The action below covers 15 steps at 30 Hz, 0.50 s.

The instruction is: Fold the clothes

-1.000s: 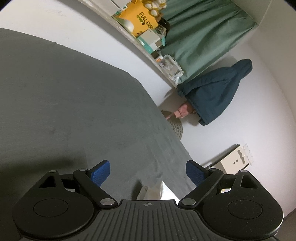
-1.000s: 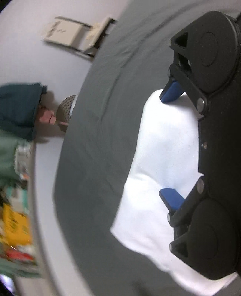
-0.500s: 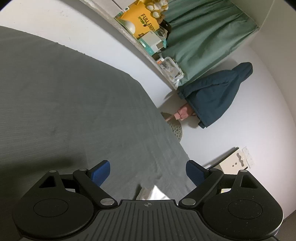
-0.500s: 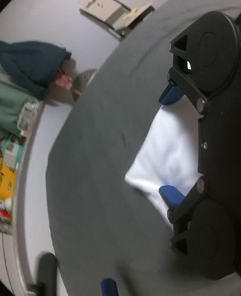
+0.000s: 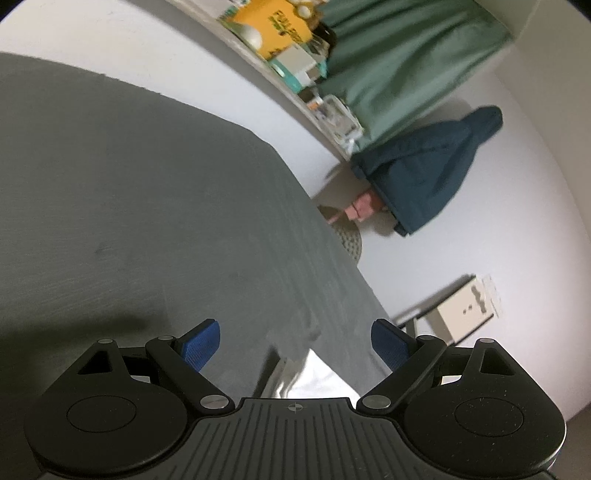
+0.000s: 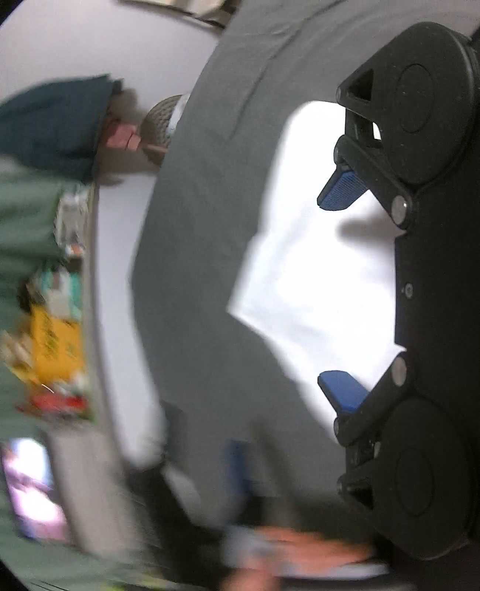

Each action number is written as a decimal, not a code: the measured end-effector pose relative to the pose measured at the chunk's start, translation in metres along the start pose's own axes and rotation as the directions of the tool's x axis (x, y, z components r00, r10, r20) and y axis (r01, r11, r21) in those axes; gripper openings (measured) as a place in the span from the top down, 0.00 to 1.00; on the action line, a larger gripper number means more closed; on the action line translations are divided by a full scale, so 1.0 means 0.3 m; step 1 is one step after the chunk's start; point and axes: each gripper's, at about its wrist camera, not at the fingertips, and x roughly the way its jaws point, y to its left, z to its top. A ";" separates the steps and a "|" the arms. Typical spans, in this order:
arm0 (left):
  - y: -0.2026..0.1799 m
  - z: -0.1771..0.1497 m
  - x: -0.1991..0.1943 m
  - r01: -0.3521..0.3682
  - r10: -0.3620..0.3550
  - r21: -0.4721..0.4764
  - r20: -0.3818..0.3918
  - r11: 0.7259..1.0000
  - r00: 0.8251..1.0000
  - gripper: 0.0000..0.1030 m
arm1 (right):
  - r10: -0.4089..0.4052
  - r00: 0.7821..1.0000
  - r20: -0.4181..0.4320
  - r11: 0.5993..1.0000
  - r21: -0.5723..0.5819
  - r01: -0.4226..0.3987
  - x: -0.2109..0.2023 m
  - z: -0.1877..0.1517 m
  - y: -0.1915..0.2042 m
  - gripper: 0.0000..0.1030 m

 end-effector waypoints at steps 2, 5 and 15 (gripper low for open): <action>0.003 0.001 0.002 -0.009 0.009 0.000 -0.033 1.000 0.999 0.13 | -0.017 1.000 0.015 1.000 -0.018 0.017 0.012 -0.030 0.072 0.09; -0.003 -0.004 0.007 -0.018 0.021 0.026 -0.113 1.000 0.993 0.13 | 0.119 0.992 0.027 0.992 0.040 -0.120 0.010 -0.001 0.086 0.12; -0.048 -0.070 0.032 -0.043 0.119 0.206 -0.372 0.978 0.920 0.12 | 0.142 0.973 0.181 0.974 0.148 -0.170 -0.186 -0.025 -0.268 0.04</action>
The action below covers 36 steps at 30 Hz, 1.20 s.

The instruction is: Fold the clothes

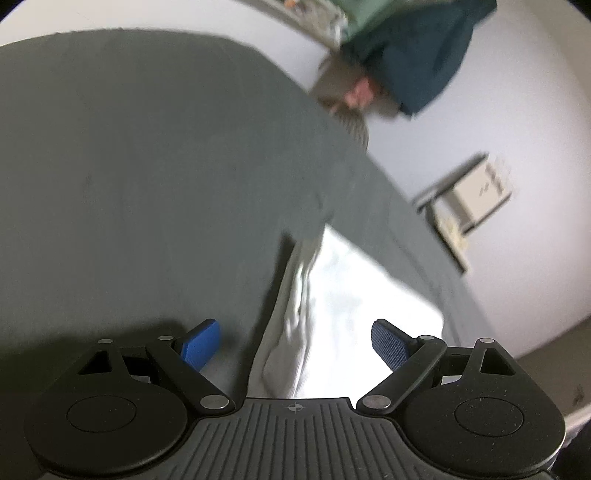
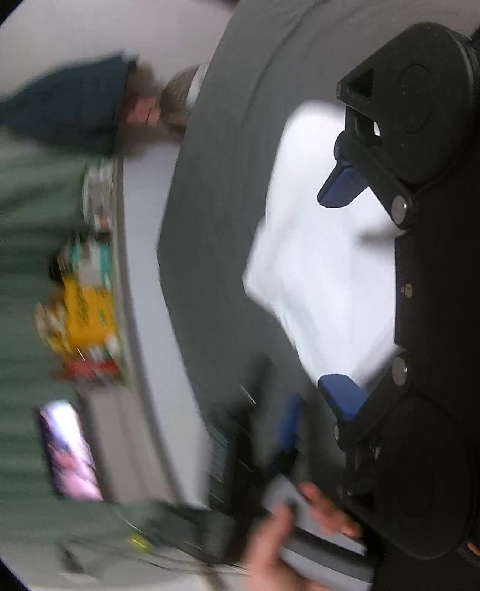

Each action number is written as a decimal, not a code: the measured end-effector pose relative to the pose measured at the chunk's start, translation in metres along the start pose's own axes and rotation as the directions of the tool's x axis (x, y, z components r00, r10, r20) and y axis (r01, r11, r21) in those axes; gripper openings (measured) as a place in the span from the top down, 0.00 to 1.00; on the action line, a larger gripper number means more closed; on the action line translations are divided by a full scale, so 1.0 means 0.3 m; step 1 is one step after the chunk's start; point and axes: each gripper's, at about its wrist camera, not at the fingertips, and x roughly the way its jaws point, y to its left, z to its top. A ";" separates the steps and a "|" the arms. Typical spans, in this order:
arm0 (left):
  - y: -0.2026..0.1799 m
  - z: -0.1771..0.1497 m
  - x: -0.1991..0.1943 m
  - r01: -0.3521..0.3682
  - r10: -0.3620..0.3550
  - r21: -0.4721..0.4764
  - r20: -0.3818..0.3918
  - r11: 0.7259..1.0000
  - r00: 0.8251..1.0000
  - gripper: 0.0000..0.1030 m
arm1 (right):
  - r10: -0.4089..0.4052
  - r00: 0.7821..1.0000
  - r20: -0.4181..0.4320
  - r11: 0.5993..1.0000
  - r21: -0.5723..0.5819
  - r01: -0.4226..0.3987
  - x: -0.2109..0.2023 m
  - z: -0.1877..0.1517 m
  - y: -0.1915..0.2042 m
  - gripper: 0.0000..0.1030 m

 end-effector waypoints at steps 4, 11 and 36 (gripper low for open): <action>-0.011 -0.019 0.034 -0.048 0.051 0.028 -0.084 0.998 0.995 0.12 | 0.034 0.999 0.017 0.979 0.200 -0.036 0.011 0.010 -0.238 0.04; -0.003 -0.044 0.039 0.019 -0.019 0.000 -0.173 1.000 0.985 0.13 | 0.144 0.989 -0.036 0.852 0.513 -0.105 0.205 -0.039 -0.464 0.04; -0.100 -0.073 0.066 -0.049 0.067 0.139 -0.125 0.989 0.990 0.61 | 0.440 0.892 -0.106 0.717 0.639 -0.278 0.385 -0.044 -0.588 0.37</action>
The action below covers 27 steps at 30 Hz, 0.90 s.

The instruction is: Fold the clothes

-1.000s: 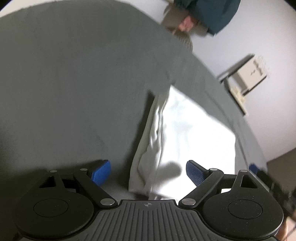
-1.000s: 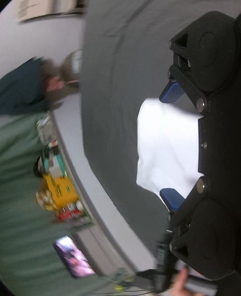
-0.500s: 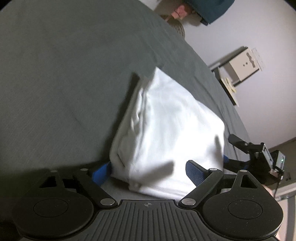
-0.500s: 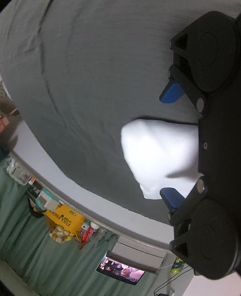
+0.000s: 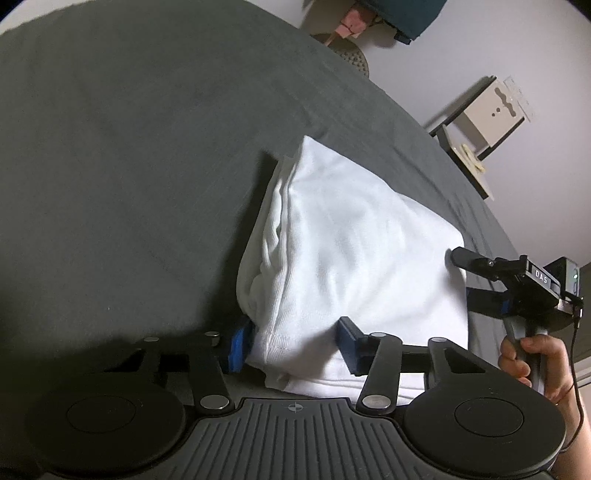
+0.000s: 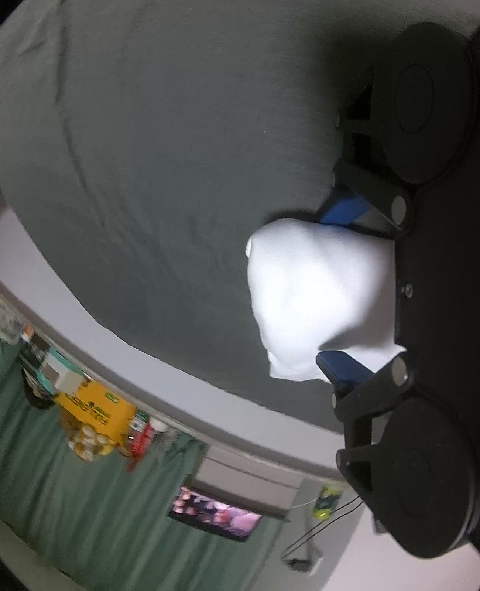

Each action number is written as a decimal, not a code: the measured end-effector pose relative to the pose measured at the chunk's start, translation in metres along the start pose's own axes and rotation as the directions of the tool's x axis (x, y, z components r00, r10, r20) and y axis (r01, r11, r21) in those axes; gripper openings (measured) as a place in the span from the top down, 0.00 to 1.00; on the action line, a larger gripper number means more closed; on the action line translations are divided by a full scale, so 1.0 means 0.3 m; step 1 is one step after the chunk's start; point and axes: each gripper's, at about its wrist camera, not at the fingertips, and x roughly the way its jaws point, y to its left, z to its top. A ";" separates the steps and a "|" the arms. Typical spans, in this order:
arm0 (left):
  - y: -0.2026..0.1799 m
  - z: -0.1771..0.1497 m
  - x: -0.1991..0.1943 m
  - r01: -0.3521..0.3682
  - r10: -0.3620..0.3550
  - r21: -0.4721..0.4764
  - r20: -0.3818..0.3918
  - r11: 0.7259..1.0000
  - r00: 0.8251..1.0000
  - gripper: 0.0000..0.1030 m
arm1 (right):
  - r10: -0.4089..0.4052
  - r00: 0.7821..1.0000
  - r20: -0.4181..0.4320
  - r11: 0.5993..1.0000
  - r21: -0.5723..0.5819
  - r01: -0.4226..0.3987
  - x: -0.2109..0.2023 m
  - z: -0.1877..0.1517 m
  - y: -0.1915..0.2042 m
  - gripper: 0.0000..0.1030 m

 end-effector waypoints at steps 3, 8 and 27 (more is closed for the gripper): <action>-0.046 -0.013 -0.005 -0.032 0.030 0.076 0.036 0.997 0.999 0.67 | -0.008 0.999 0.040 1.000 0.021 0.008 -0.014 -0.020 -0.016 0.50; -0.103 -0.035 -0.043 -0.074 0.056 0.165 0.109 0.983 0.992 0.72 | -0.025 0.997 0.070 1.000 0.018 0.024 -0.042 -0.021 0.014 0.58; -0.785 0.078 0.291 0.204 -0.300 0.496 0.121 0.844 0.946 0.73 | -0.317 0.808 0.496 0.947 0.117 0.300 -0.712 0.069 -0.196 0.60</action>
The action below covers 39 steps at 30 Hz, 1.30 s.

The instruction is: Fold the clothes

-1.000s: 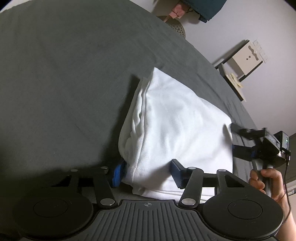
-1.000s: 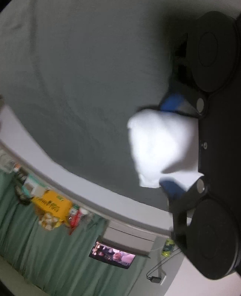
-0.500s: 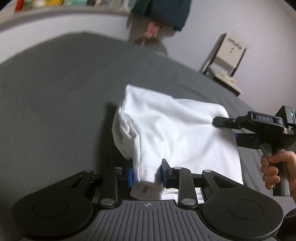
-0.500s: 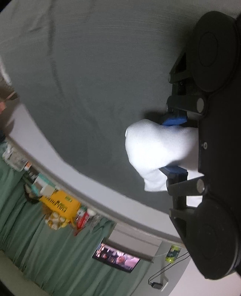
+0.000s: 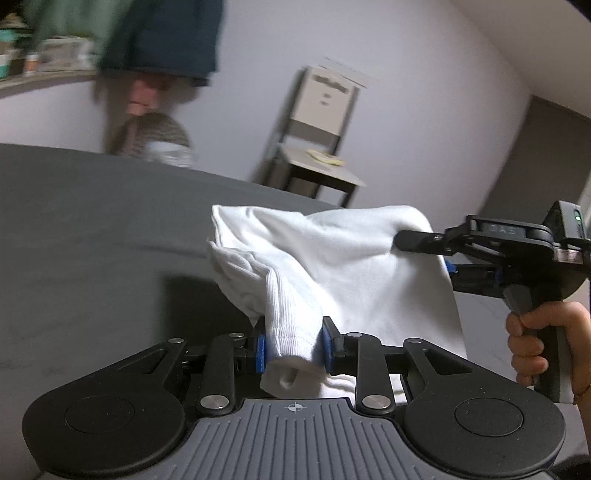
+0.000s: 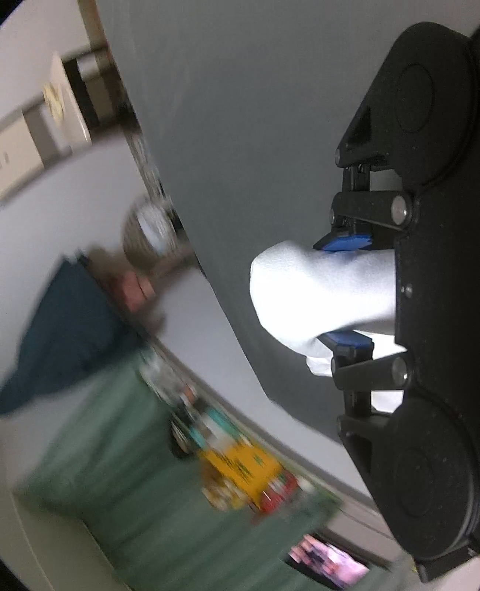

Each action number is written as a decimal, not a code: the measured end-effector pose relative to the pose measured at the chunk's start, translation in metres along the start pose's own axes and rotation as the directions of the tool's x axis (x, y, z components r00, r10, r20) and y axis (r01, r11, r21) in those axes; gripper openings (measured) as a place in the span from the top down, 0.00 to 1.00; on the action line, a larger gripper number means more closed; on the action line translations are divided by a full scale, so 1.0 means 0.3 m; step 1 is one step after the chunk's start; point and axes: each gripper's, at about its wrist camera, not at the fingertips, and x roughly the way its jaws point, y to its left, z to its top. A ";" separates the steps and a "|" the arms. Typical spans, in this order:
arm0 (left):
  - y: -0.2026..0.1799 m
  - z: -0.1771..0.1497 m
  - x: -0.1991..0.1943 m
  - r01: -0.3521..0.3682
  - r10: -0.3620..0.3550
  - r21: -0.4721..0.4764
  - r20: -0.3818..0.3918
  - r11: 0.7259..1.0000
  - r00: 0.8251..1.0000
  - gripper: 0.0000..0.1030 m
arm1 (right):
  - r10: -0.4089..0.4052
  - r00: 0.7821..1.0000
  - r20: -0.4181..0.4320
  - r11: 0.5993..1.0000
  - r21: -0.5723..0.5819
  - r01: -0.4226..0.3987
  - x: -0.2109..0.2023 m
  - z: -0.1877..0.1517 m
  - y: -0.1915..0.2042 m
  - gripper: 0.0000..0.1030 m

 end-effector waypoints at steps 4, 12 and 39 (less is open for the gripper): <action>-0.015 -0.021 0.107 -0.003 0.002 -0.025 -0.041 1.000 0.999 0.73 | -0.103 0.995 -0.010 0.992 0.076 0.103 0.074 -0.010 -0.125 0.59; 0.078 -0.127 0.096 -0.030 0.017 -0.137 -0.100 0.990 0.995 0.54 | -0.207 0.978 -0.033 0.964 0.162 0.210 0.157 -0.074 -0.176 0.33; -0.082 -0.128 0.112 -0.034 0.023 0.277 0.040 0.960 0.999 0.27 | -0.116 0.991 0.061 0.991 -0.056 0.120 0.139 -0.045 -0.014 0.06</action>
